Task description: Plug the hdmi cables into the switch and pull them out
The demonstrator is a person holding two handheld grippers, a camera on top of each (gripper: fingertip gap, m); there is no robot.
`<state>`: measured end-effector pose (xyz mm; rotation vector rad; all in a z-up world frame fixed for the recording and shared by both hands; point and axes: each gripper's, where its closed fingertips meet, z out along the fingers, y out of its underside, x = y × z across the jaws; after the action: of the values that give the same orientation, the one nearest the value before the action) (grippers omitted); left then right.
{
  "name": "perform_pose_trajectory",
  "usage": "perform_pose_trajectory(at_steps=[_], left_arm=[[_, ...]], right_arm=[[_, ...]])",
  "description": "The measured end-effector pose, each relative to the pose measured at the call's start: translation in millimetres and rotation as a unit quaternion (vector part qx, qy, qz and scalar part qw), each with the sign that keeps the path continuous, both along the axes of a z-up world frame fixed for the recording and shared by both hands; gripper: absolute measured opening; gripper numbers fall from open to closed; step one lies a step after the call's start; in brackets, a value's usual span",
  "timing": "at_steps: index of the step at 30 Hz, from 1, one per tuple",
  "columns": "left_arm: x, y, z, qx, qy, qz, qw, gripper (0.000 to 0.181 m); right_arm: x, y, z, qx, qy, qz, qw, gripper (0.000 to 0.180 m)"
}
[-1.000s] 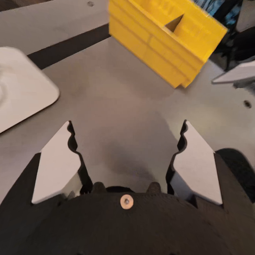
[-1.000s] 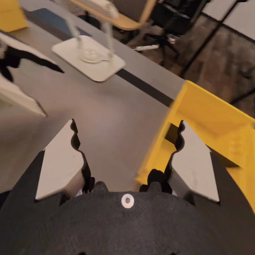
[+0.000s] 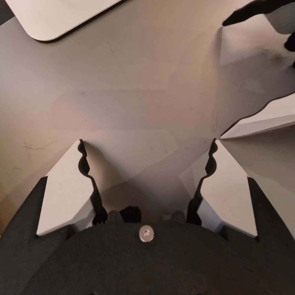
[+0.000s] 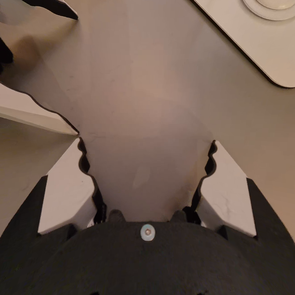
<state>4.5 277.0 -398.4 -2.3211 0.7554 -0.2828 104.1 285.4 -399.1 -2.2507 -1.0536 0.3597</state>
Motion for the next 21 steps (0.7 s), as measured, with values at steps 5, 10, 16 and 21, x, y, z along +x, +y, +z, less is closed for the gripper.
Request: perform_pose_trajectory(at_steps=[5,10,16,21], left_arm=[[-7,2,3,-0.001,-0.001,0.021,1.0,0.13],[-11,0,3,-0.004,0.002,0.014,1.0,0.123],[-11,-2,4,0.011,-0.007,0.012,1.0,0.122],[-11,-2,4,0.017,-0.01,0.014,1.0,0.123]], right_arm=[[0,-7,4,0.01,0.01,0.006,1.0,0.124],[0,-6,4,0.027,0.024,0.007,0.999,0.137],[2,-5,5,0.014,0.021,0.003,1.0,0.123],[2,-1,4,0.025,0.039,0.026,0.999,0.125]])
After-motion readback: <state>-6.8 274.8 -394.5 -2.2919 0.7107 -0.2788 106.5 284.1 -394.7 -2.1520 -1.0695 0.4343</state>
